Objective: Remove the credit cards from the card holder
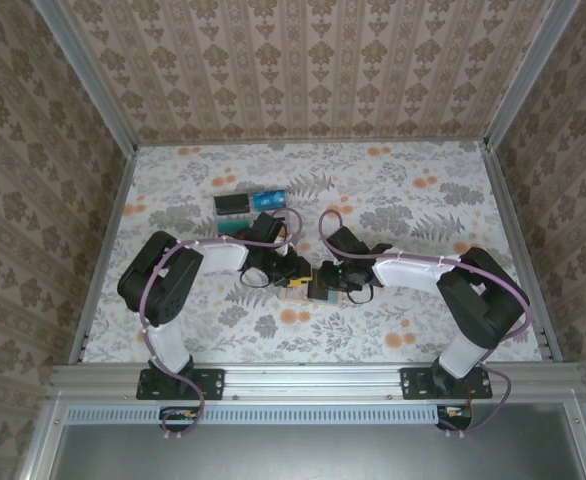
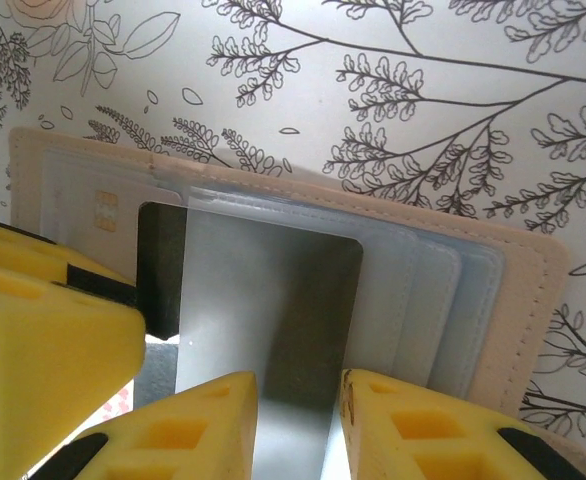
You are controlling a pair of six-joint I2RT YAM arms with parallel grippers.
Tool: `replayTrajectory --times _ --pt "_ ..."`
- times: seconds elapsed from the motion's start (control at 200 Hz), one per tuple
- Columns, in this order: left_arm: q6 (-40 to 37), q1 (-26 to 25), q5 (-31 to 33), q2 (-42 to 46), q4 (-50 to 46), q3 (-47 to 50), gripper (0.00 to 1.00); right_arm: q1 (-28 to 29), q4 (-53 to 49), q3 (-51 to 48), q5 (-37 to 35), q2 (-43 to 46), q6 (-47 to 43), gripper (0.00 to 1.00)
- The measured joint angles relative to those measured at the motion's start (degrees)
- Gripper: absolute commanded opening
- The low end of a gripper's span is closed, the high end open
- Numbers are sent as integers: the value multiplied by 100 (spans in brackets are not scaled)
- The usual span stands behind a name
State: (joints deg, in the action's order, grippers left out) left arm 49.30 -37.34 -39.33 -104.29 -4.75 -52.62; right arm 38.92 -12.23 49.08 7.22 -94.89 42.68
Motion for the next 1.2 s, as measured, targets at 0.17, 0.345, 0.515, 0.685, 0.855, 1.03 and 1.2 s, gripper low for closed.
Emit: replayTrajectory --times 0.17,0.345,0.515,0.685,0.855,1.03,1.2 --pt "4 17 -57 -11 28 -4 26 -2 28 7 35 -17 0 31" --pt "66 37 -227 -81 278 26 24 0 31 13 35 -37 0 31" --pt "70 37 -358 -109 435 48 17 -2 31 13 35 -37 0 31" --pt "42 63 -393 -111 433 50 10 -2 28 17 33 -37 0 31" --pt "-50 114 -437 -109 411 52 6 0 -2 37 13 -44 4 31" --pt "-308 284 -476 15 234 116 5 2 -39 50 -50 -55 70 31" --pt "-765 573 -483 409 -289 155 3 4 -76 72 -76 -55 105 31"
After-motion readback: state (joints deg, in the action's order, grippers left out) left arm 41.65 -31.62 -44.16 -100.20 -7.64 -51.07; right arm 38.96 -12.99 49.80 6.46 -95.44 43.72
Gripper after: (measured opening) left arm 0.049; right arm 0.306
